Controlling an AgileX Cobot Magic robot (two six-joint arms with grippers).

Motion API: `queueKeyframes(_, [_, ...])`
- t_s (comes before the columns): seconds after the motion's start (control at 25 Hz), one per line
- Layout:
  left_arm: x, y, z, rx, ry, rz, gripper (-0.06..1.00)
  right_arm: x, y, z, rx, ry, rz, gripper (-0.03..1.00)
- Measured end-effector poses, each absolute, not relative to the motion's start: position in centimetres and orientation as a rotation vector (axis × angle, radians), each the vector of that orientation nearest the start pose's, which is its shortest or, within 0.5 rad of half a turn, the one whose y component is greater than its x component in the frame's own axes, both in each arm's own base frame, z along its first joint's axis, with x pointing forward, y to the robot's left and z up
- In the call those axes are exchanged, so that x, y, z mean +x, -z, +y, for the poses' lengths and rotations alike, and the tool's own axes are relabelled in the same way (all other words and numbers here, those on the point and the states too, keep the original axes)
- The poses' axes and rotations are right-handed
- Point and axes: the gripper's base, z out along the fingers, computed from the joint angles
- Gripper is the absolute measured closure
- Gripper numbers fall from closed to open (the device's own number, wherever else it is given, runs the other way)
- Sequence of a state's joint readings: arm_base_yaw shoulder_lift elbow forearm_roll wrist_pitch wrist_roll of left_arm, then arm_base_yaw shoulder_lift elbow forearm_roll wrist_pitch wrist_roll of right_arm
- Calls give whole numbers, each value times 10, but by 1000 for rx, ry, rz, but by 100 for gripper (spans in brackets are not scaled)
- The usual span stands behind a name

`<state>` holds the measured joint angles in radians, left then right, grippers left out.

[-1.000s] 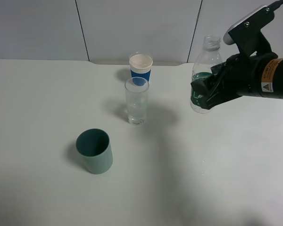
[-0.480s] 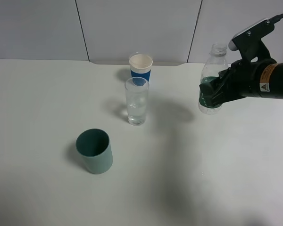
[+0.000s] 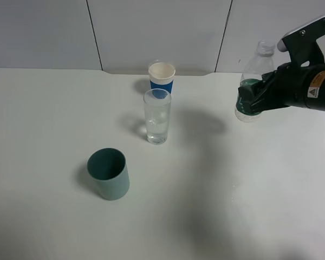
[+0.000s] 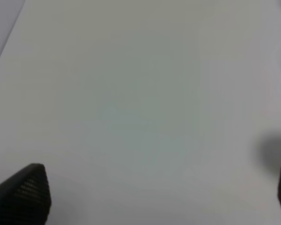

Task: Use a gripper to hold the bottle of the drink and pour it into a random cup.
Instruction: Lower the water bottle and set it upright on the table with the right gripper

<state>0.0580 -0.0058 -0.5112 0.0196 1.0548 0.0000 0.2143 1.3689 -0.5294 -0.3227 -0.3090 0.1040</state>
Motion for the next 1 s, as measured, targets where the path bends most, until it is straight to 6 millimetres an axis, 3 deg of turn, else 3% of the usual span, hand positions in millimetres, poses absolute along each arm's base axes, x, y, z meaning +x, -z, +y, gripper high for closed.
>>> queueKeyframes(0.52, [-7,-281,1,-60,-60,2021,-4,225,-185,50,-339,-62,1866,40])
queueKeyframes(0.72, [-7,-281,1,-60,-60,2021,-4,227,-181,49,-318,-62,1864,40])
queueKeyframes(1.0, [-7,-281,1,-60,-60,2021,-4,236,-150,51,-308,-65,1953,40])
